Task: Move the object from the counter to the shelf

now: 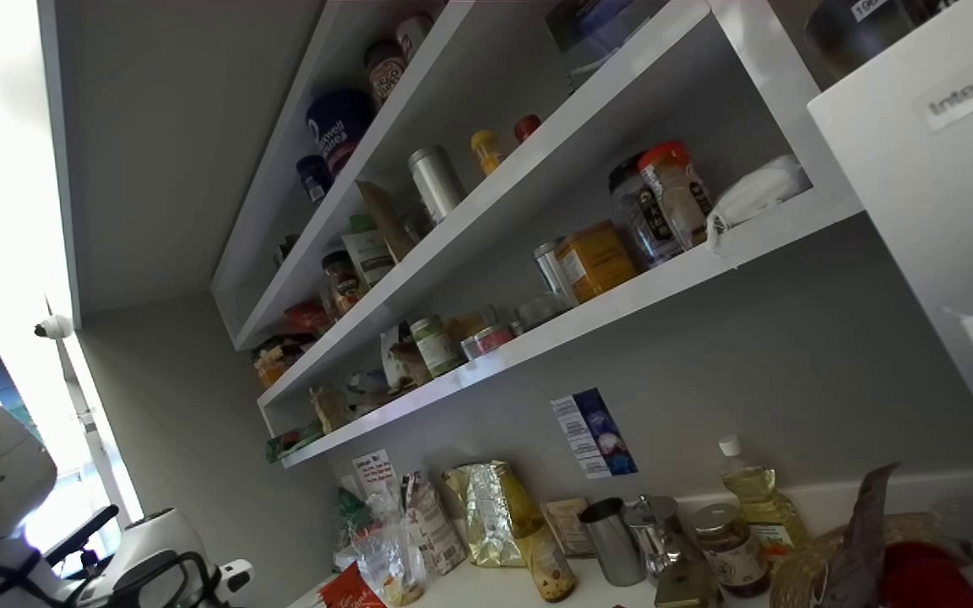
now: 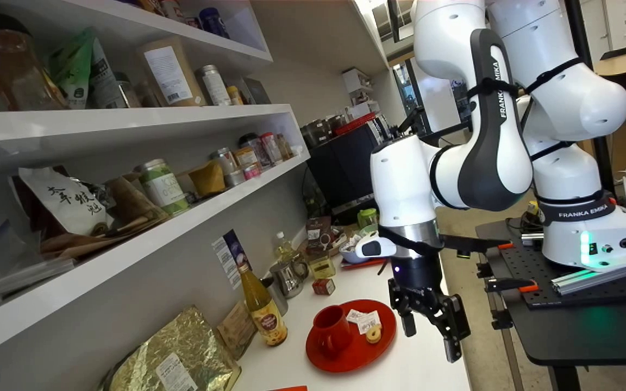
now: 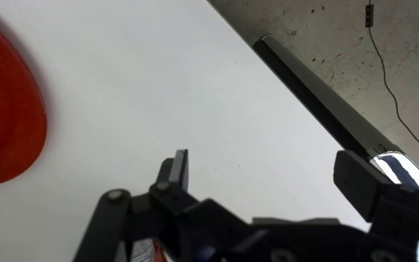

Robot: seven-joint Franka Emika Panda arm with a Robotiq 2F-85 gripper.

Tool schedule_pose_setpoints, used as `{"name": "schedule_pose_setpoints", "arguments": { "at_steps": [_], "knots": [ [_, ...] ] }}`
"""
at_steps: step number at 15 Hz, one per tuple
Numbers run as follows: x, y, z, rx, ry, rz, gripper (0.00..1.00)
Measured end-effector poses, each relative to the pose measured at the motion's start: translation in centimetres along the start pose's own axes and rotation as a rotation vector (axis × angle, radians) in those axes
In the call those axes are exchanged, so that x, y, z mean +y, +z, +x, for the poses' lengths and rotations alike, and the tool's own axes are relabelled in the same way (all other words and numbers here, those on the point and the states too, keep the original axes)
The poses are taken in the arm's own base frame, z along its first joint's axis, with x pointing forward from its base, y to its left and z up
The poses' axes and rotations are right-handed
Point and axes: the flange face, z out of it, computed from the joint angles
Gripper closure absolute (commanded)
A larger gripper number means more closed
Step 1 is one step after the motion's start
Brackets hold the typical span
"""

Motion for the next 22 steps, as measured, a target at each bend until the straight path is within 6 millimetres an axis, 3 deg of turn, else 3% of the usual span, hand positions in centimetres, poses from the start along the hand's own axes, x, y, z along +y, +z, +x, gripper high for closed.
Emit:
{"name": "schedule_pose_setpoints", "arguments": {
  "at_steps": [22],
  "knots": [
    [0.01,-0.33,0.71,0.032,0.004,-0.003,0.0]
  ]
}}
